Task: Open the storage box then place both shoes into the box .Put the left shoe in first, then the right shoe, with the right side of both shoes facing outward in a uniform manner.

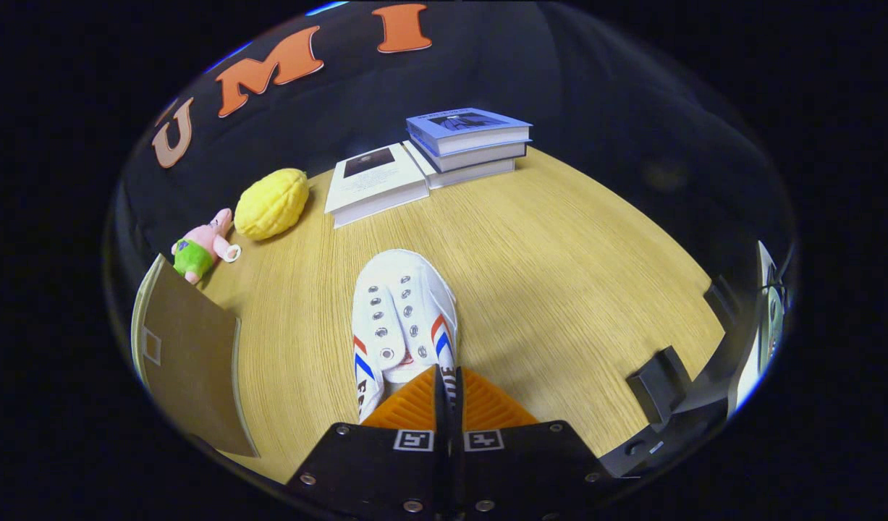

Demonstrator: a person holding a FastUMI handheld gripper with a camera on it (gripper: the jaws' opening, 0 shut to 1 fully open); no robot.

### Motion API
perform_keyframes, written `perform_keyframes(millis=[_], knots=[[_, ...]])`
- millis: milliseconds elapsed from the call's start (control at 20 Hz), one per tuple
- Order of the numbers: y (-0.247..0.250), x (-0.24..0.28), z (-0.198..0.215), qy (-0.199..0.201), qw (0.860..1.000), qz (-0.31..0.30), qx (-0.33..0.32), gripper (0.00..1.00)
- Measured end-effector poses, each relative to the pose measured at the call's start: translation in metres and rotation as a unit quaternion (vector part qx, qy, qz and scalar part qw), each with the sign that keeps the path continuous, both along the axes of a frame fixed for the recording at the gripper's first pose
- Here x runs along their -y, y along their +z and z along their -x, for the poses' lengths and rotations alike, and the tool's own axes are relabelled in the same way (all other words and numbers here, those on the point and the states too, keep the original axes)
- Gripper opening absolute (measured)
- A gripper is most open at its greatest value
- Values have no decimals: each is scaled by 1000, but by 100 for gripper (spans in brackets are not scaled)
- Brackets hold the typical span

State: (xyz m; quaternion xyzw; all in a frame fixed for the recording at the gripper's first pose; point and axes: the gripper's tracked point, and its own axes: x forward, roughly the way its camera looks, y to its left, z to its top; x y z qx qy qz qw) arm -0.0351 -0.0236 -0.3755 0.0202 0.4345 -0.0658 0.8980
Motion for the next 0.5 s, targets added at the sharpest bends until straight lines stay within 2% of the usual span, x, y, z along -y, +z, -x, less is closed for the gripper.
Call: perform_keyframes(millis=[500], knots=[[87,-37,-2,24,998,-11,56,1]])
